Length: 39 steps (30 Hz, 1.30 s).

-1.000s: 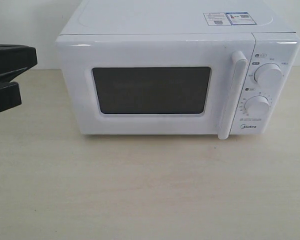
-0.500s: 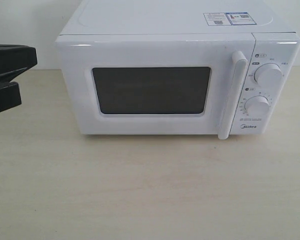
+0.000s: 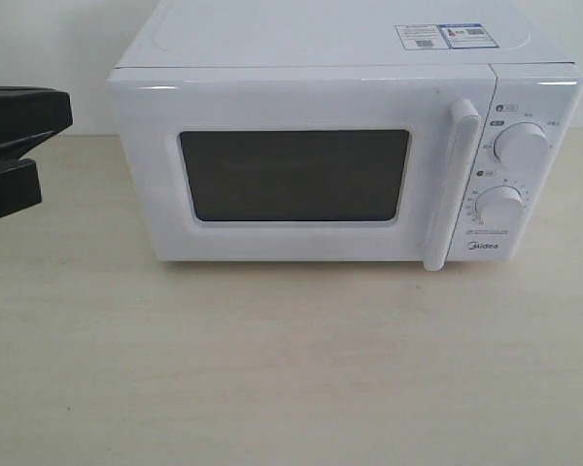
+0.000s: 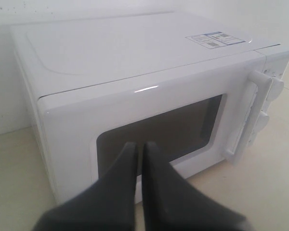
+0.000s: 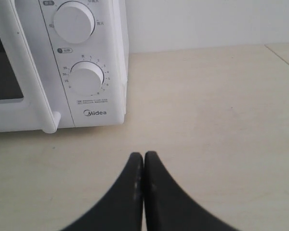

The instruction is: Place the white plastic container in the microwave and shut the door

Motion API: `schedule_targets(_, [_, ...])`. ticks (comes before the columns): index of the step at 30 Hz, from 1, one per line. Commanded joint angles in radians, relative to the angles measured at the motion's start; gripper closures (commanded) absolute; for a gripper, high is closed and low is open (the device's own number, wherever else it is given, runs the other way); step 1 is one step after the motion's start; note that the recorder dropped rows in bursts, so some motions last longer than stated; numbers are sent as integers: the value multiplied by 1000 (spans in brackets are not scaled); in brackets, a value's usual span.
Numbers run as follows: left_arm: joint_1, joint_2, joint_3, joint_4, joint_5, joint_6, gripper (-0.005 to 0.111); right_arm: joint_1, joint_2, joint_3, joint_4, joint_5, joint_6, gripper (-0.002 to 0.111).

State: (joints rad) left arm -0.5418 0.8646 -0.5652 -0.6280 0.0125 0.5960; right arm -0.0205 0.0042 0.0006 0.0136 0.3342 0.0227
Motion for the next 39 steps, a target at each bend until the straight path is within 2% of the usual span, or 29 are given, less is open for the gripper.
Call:
schedule_targets(1, [2, -8, 5, 1, -13, 3, 102, 1, -4, -1, -4, -2, -6, 109])
schedule_targets(39, [2, -8, 5, 1, -13, 3, 102, 13, -4, -1, -22, 5, -4, 109])
